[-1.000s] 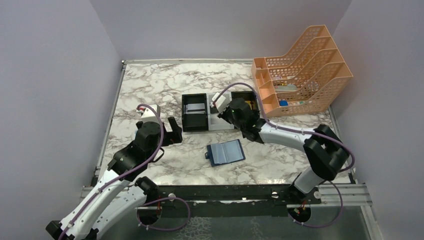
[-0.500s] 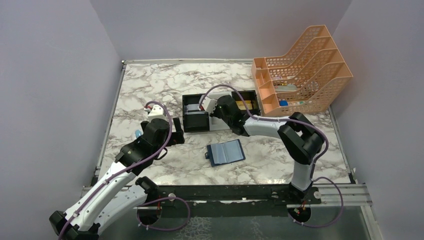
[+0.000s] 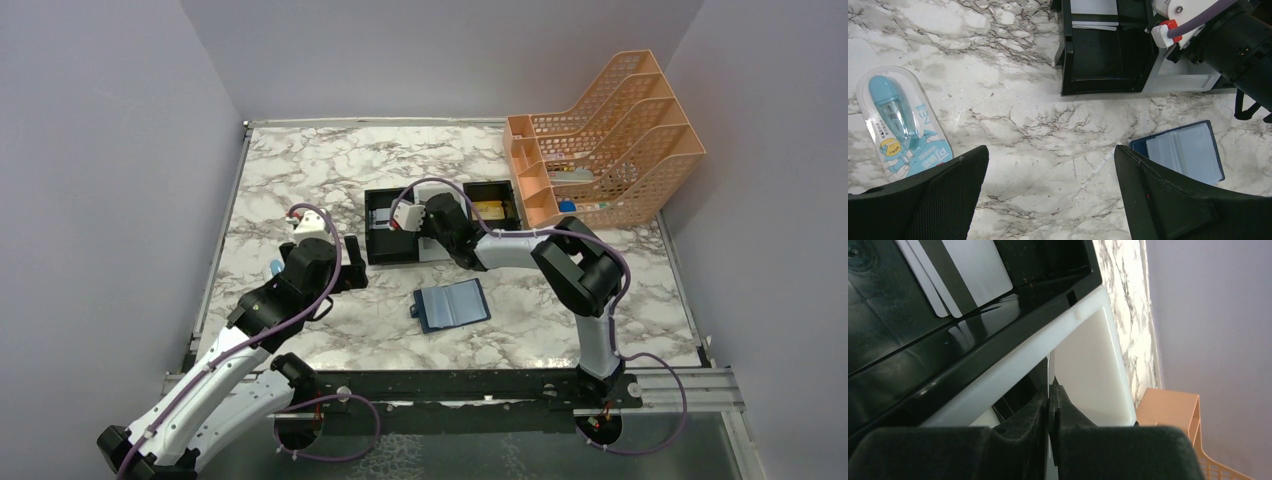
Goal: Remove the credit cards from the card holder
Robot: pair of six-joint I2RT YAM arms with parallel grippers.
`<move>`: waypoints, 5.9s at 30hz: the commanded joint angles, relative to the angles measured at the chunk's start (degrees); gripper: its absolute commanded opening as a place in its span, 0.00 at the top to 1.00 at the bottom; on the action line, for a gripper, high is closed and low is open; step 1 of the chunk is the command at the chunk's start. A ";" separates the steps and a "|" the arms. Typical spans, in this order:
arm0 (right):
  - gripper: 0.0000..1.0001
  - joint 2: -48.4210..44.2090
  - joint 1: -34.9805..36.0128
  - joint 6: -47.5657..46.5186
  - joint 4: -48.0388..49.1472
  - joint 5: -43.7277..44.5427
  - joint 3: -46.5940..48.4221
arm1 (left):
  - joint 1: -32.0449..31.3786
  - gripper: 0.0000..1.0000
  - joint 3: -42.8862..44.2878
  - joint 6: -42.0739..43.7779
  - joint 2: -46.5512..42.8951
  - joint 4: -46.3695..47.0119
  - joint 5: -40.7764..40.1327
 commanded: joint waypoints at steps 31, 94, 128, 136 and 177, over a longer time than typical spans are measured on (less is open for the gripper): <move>0.71 -3.39 -1.94 -0.98 -1.67 -5.42 -3.65 | 0.01 0.01 0.21 1.40 2.23 0.14 0.26; 0.45 -49.90 -2.47 83.45 -27.35 -16.09 -37.59 | -22.89 0.20 -8.39 -21.65 29.44 27.76 4.97; 0.66 -41.00 -3.00 81.25 -22.31 -24.77 -35.70 | -23.54 0.57 -7.08 -18.59 41.08 28.21 -0.86; 0.72 -43.74 -3.01 81.93 -23.53 -26.22 -35.53 | -23.54 0.63 -8.05 -17.76 41.00 29.25 0.42; 0.62 -25.82 -2.89 90.78 -1.10 -57.69 -31.54 | -23.54 0.66 -13.57 -16.76 32.81 35.16 3.25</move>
